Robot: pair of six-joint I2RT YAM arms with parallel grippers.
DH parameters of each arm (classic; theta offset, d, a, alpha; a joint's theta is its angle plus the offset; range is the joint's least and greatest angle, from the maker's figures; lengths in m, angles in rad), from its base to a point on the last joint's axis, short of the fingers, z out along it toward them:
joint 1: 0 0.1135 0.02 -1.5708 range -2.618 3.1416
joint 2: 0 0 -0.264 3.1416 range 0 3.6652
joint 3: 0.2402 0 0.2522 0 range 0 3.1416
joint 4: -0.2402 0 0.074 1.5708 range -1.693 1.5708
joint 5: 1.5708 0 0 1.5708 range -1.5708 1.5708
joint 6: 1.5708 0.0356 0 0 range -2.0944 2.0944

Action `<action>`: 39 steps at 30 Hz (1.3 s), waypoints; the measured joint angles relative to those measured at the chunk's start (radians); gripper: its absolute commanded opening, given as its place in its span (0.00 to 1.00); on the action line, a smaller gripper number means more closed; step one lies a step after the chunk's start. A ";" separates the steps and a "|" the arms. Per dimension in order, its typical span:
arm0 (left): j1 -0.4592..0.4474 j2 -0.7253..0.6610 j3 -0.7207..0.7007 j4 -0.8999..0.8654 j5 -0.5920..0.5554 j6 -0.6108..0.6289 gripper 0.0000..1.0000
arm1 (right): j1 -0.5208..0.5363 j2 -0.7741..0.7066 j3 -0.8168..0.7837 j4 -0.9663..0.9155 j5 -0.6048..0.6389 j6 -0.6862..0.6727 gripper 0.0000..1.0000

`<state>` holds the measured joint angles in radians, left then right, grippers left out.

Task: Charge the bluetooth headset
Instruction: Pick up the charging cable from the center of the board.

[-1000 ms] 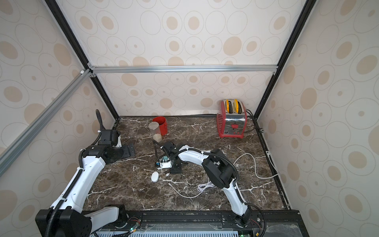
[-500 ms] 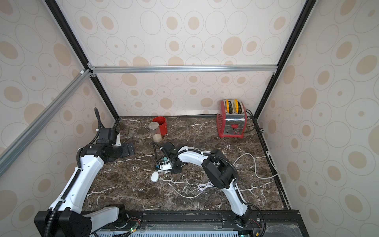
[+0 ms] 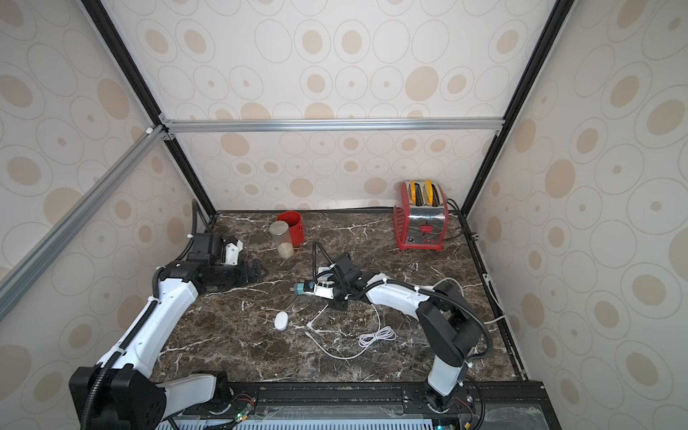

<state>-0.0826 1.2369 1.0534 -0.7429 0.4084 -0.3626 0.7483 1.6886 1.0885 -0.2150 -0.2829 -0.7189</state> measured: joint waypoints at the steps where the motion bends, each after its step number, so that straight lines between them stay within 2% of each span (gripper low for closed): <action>1: -0.013 0.013 -0.010 0.018 0.023 -0.001 0.99 | -0.010 -0.016 0.000 0.000 -0.010 -0.007 0.00; 2: -0.021 0.021 -0.018 0.031 0.039 -0.002 0.99 | -0.013 -0.022 0.002 -0.003 -0.016 -0.018 0.02; 4: -0.027 0.031 -0.027 0.043 0.037 -0.012 0.99 | -0.009 -0.012 0.025 -0.043 -0.022 -0.054 0.21; 7: -0.014 0.020 -0.028 0.050 -0.011 -0.043 0.99 | 0.019 0.045 0.092 -0.136 -0.019 -0.105 0.44; 9: 0.014 0.008 -0.028 0.050 -0.032 -0.074 0.99 | 0.045 0.087 0.135 -0.182 -0.011 -0.131 0.55; 11: 0.058 -0.003 -0.028 0.051 -0.049 -0.107 0.99 | 0.074 0.117 0.165 -0.214 0.005 -0.157 0.58; 16: 0.100 -0.008 -0.021 0.049 -0.103 -0.149 0.99 | 0.140 0.195 0.262 -0.298 0.039 -0.207 0.59; 22: 0.102 0.018 -0.003 0.047 -0.127 -0.158 0.99 | 0.188 0.323 0.410 -0.403 0.108 -0.260 0.47; 28: 0.114 0.024 0.004 0.041 -0.138 -0.156 0.99 | 0.194 0.378 0.422 -0.469 0.135 -0.277 0.46; 33: 0.116 0.027 0.012 0.037 -0.142 -0.153 0.99 | 0.195 0.403 0.439 -0.498 0.146 -0.288 0.36; 39: 0.116 0.031 0.012 0.034 -0.142 -0.145 0.99 | 0.204 0.429 0.473 -0.515 0.164 -0.285 0.31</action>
<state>0.0338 1.2678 1.0653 -0.7086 0.2668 -0.5079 0.9527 2.1174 1.5616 -0.7296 -0.1188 -1.0035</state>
